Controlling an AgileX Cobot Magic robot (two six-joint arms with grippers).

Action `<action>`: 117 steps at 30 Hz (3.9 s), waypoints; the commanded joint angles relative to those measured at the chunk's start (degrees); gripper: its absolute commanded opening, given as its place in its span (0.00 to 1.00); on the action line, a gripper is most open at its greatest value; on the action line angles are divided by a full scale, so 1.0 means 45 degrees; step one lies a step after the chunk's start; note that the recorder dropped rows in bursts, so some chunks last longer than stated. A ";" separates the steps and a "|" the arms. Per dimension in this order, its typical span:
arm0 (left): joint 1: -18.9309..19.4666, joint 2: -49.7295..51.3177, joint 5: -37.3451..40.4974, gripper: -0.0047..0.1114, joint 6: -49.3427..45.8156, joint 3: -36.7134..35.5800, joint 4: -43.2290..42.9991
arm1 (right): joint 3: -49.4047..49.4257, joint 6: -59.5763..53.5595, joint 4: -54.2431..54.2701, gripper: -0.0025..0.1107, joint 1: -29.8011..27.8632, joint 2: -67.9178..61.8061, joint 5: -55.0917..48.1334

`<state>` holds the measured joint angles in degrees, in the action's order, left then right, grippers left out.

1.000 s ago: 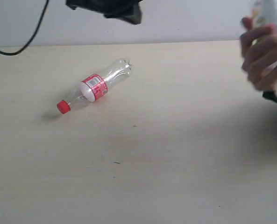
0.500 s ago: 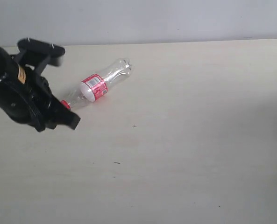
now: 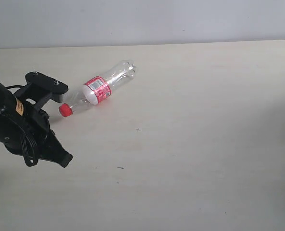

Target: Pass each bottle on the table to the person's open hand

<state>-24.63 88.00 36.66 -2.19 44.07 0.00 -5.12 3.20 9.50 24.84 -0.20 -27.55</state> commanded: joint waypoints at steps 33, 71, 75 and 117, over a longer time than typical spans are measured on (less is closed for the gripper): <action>0.0051 -0.0001 -0.0536 0.04 -0.0182 -0.0058 0.0180 | 0.0058 -0.0024 0.0010 0.02 -0.0004 0.0044 0.0133; 0.0026 -0.0602 -1.4149 0.04 -0.0206 -0.7078 -0.0576 | 0.0058 -0.0024 0.0010 0.02 -0.0004 0.0044 0.0133; 0.0026 -0.0602 -1.9431 0.04 0.0486 -0.9011 -0.1718 | 0.0058 -0.0024 0.0010 0.02 -0.0004 0.0044 0.0133; 0.0026 -0.0613 -2.1515 0.04 0.0137 -0.9626 -0.2441 | 0.0058 -0.0024 0.0010 0.02 -0.0004 0.0044 0.0133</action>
<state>-24.63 85.65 -59.57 -1.47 1.11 -11.33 -5.12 3.20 9.50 24.84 -0.20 -27.55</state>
